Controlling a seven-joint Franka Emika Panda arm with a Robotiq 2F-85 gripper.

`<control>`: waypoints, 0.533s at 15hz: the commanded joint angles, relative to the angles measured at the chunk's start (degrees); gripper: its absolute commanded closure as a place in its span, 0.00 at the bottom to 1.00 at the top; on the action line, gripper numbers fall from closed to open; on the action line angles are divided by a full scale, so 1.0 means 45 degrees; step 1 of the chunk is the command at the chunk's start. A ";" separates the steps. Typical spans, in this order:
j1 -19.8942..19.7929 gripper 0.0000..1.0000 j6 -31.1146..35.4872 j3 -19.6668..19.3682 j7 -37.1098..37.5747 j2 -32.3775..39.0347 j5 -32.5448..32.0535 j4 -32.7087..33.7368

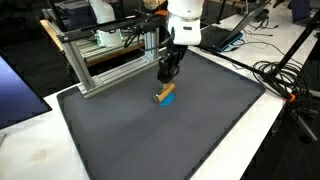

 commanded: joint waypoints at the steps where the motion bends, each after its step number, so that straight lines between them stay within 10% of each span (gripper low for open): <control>1: 0.0138 0.78 0.0672 -0.0055 0.0635 0.0594 -0.0122 0.0001; 8: 0.0200 0.78 0.1074 -0.0054 0.1142 0.0617 -0.0099 0.0087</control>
